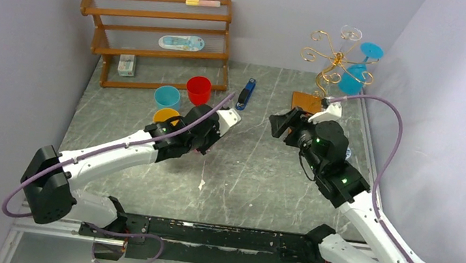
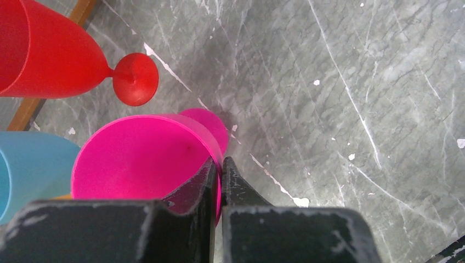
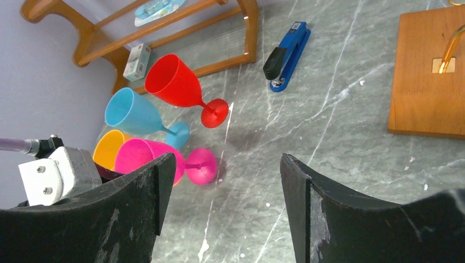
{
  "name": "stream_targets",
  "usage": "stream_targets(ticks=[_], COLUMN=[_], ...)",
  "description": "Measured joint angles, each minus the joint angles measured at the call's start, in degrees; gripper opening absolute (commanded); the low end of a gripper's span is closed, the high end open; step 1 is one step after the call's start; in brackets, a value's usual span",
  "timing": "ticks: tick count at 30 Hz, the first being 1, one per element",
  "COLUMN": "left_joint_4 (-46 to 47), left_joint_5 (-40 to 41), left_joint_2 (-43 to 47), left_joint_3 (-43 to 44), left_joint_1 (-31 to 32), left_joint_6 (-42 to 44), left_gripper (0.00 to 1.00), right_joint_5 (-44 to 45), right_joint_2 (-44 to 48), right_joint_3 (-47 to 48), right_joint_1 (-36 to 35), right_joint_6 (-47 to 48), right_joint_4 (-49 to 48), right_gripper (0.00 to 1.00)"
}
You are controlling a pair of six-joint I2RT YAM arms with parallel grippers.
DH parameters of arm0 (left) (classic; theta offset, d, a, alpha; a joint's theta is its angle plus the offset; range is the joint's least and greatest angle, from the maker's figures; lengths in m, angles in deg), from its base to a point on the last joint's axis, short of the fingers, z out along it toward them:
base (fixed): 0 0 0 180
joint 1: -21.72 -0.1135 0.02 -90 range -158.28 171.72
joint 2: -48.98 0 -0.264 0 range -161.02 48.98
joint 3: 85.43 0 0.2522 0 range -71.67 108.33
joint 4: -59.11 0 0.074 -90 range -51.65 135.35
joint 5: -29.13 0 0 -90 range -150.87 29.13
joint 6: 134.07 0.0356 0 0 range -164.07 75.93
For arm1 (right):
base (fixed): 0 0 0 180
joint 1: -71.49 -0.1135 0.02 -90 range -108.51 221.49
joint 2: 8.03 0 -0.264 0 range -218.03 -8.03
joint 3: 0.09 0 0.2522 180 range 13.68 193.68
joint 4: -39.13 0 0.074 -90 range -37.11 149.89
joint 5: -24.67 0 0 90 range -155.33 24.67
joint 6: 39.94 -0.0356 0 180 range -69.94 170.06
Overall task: Take the wine glass off the wine glass rack
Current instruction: Place the wine glass at the center of the board.
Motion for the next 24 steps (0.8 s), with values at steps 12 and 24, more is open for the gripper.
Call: stream_targets(ticks=[12, 24], left_joint_4=[1.2, 1.6], left_joint_5=[1.6, 5.3], left_joint_2=[-4.6, -5.4], left_joint_3=[1.5, 2.0], left_joint_1=[0.0, -0.1], left_joint_6=[-5.6, -9.3], left_gripper=[0.05, 0.05], right_joint_5=[1.6, 3.0], right_joint_2=[2.0, 2.4], right_joint_3=[-2.4, -3.1], right_joint_1=[0.0, 0.0], right_joint_6=[-1.7, -2.7], right_joint_4=[-0.1, 0.0], right_gripper=[0.75, 0.76])
